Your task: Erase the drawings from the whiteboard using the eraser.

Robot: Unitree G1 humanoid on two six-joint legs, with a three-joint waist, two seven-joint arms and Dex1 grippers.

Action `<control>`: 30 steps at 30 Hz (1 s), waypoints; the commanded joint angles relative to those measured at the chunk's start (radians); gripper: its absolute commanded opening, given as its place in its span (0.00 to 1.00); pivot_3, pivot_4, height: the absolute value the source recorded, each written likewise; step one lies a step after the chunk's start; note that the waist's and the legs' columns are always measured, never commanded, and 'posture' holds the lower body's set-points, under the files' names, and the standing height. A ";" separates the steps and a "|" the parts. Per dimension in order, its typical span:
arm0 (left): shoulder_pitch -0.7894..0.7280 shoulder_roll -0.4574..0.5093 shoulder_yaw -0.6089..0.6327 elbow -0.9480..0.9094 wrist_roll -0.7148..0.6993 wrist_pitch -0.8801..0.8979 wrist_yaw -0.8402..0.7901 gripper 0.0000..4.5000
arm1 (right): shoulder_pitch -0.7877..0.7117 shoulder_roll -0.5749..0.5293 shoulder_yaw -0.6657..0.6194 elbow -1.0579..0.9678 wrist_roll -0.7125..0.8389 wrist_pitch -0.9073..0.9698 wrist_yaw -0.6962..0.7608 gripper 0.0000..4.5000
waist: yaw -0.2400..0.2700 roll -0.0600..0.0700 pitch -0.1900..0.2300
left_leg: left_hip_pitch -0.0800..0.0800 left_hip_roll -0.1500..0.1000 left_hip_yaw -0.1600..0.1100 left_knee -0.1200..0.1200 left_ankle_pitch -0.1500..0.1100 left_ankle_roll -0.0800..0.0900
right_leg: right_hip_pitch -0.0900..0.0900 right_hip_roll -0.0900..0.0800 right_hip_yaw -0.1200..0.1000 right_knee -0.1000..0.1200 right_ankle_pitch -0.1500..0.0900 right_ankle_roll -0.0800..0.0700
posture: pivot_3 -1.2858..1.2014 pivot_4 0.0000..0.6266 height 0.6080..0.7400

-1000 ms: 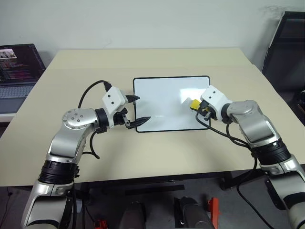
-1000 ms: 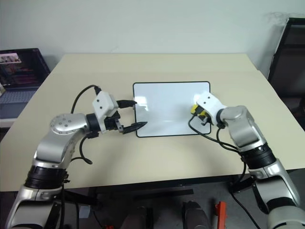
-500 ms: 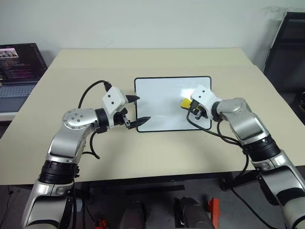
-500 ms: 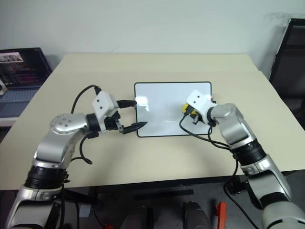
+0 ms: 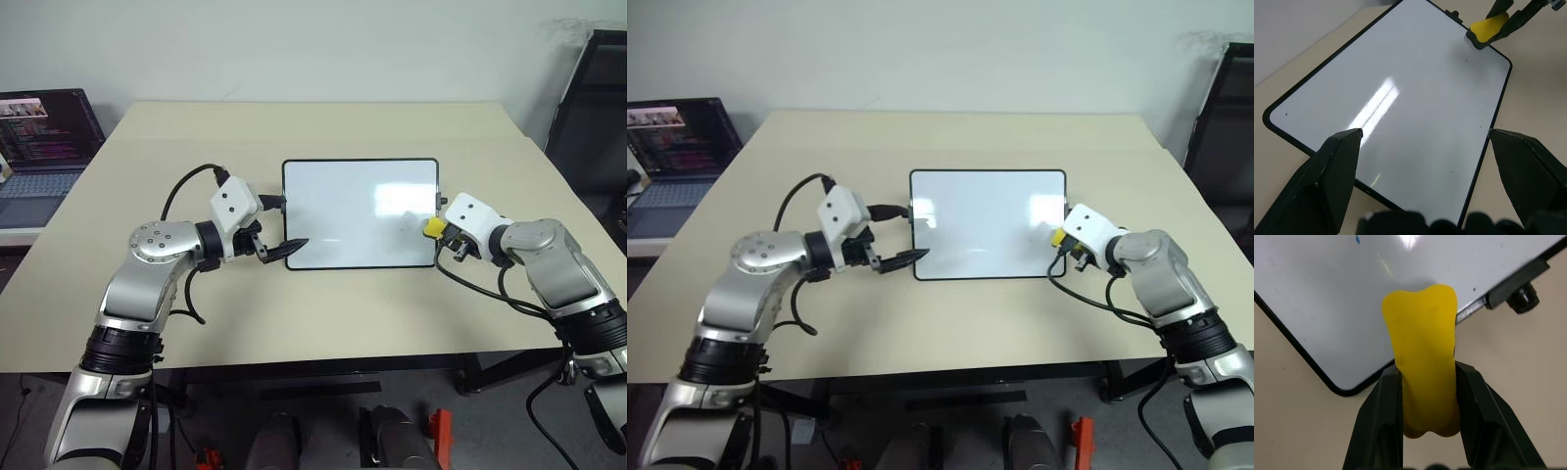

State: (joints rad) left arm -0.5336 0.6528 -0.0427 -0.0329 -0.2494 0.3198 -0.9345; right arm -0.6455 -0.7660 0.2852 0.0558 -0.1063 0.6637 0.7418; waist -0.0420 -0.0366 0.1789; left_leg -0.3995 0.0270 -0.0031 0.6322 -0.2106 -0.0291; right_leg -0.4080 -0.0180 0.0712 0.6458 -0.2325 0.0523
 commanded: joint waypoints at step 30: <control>-0.022 -0.008 0.003 -0.010 0.003 -0.023 -0.005 1.00 | -0.162 0.237 0.066 0.083 -0.104 -0.027 -0.002 0.24 | -0.040 0.000 0.000 | 0.000 0.001 0.000 -0.002 0.000 0.000 | -0.002 0.001 0.000 0.001 0.003 0.003 | 0.52 0.24 1.00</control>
State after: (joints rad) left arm -0.5470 0.6419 -0.0539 -0.0279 -0.2468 0.3122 -0.9459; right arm -0.8215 -0.5035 0.3587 0.1516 -0.1922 0.6365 0.7405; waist -0.0824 -0.0364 0.1790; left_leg -0.3999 0.0281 -0.0033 0.6302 -0.2106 -0.0291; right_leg -0.4102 -0.0170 0.0710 0.6469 -0.2300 0.0554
